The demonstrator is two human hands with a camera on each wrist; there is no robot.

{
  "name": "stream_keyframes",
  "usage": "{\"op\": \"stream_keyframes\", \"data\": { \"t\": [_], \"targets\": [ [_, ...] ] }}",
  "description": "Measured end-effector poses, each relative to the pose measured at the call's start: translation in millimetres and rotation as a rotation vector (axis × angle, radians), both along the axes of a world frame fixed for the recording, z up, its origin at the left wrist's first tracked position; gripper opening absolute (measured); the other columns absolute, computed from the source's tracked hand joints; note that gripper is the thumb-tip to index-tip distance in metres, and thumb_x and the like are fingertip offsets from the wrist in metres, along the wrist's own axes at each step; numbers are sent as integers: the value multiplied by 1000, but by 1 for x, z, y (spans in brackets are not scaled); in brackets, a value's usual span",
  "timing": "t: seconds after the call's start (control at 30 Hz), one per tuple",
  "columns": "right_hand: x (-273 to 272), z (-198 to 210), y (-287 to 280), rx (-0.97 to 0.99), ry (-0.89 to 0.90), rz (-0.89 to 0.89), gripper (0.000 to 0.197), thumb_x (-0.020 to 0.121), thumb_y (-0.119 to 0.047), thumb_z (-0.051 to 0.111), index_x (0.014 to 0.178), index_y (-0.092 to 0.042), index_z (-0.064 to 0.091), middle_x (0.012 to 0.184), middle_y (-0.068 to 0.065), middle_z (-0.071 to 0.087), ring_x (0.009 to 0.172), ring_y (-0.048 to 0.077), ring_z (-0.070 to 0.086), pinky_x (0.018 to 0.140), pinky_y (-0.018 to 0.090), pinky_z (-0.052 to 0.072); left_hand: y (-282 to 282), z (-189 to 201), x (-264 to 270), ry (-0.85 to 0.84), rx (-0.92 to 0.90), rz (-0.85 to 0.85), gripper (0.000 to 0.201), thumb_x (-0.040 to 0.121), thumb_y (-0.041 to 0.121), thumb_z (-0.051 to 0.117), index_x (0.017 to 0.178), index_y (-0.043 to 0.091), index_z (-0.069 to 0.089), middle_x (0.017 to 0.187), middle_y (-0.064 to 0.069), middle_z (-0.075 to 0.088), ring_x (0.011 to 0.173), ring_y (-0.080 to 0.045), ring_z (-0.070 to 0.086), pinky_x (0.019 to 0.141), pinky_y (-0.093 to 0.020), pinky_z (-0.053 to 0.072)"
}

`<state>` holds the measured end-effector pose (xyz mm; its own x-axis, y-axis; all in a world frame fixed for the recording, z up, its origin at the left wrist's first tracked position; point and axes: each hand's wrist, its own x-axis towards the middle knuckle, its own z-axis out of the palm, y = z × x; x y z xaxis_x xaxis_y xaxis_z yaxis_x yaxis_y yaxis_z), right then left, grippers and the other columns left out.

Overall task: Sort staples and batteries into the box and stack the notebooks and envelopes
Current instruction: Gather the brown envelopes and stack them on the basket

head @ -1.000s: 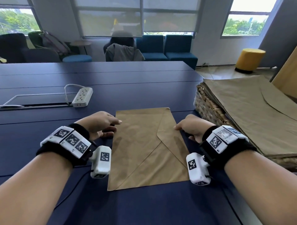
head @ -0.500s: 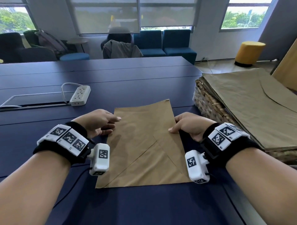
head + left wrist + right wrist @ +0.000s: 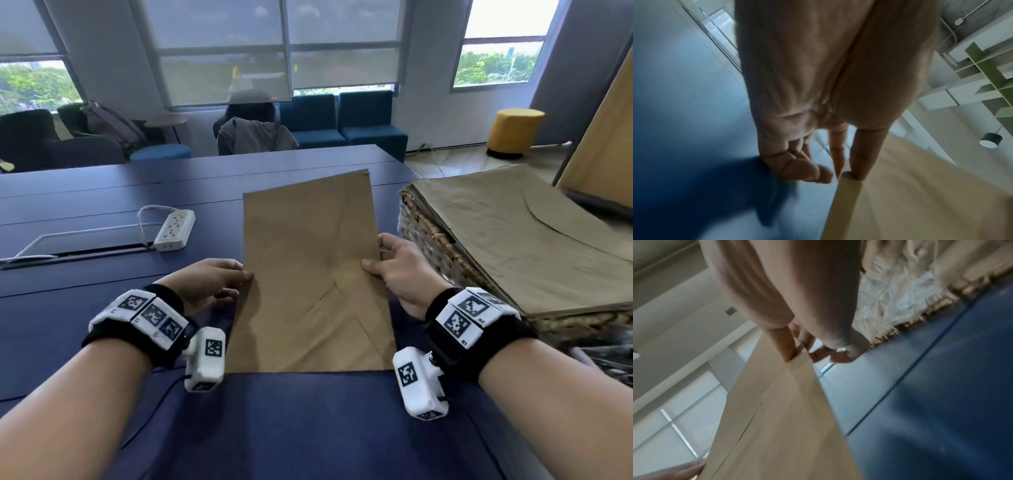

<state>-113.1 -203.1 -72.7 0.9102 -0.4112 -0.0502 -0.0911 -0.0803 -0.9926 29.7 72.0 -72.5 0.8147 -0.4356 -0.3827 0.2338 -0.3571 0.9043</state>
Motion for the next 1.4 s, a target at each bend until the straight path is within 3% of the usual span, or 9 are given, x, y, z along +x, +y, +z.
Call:
{"op": "stream_keyframes", "data": {
  "t": [0.2,0.37,0.5,0.63,0.73,0.83,1.0,1.2,1.4],
  "targets": [
    [-8,36,8,-147,-241,-173,11,98,-12,62,103,-21,67,95,1,77,85,18,73,83,46,60,-20,23,-17,-182,-334,79,18,104,16,53,93,18,68,83,3,68,75,-14,57,74,-30,43],
    [-17,66,15,-238,-370,-263,26,83,-36,55,109,-37,58,108,-9,72,103,19,69,96,54,54,-48,62,-40,-393,-544,151,22,109,21,44,100,19,64,89,3,66,80,-11,54,71,-33,40],
    [-34,89,11,-216,-452,-342,46,91,-16,58,129,-39,47,117,-15,67,107,7,65,98,39,53,-72,91,-54,-519,-653,146,20,108,19,46,98,18,63,88,6,68,77,-7,60,69,-29,44],
    [-56,115,-16,-304,-544,-400,47,97,-7,54,134,-35,44,111,-27,63,97,-14,60,84,18,48,-99,112,-64,-539,-748,78,19,109,19,46,104,17,64,98,1,70,89,-12,64,70,-29,53],
    [-79,137,-49,-401,-561,-464,42,99,-8,54,132,-33,46,108,-17,69,95,-6,65,82,21,52,-130,124,-77,-495,-783,33,21,109,16,45,101,18,64,96,1,70,85,-12,64,67,-29,55],
    [-100,151,-86,-474,-551,-556,43,96,-6,56,126,-35,49,104,5,71,93,14,68,89,41,57,-162,133,-92,-497,-748,-20,19,108,15,47,99,16,63,89,1,68,76,-11,63,64,-26,54],
    [-127,155,-149,-486,-460,-593,46,95,-5,62,131,-33,52,95,0,66,81,8,62,69,21,50,-206,135,-111,-551,-608,-156,13,104,10,56,109,3,65,86,-4,72,72,-13,68,66,-26,56],
    [-140,137,-212,-496,-174,-537,38,94,-6,68,124,-27,63,85,-1,63,75,15,63,75,37,56,-247,117,-120,-479,-452,-205,27,97,7,66,123,7,60,82,-10,69,64,-16,61,60,-24,53],
    [-141,119,-236,-595,90,-480,42,94,-7,70,134,-16,64,90,-1,65,85,21,65,85,36,56,-262,93,-120,-419,-293,-315,42,93,4,71,132,0,56,73,-11,65,51,-10,59,50,-19,50]
  ]
}}
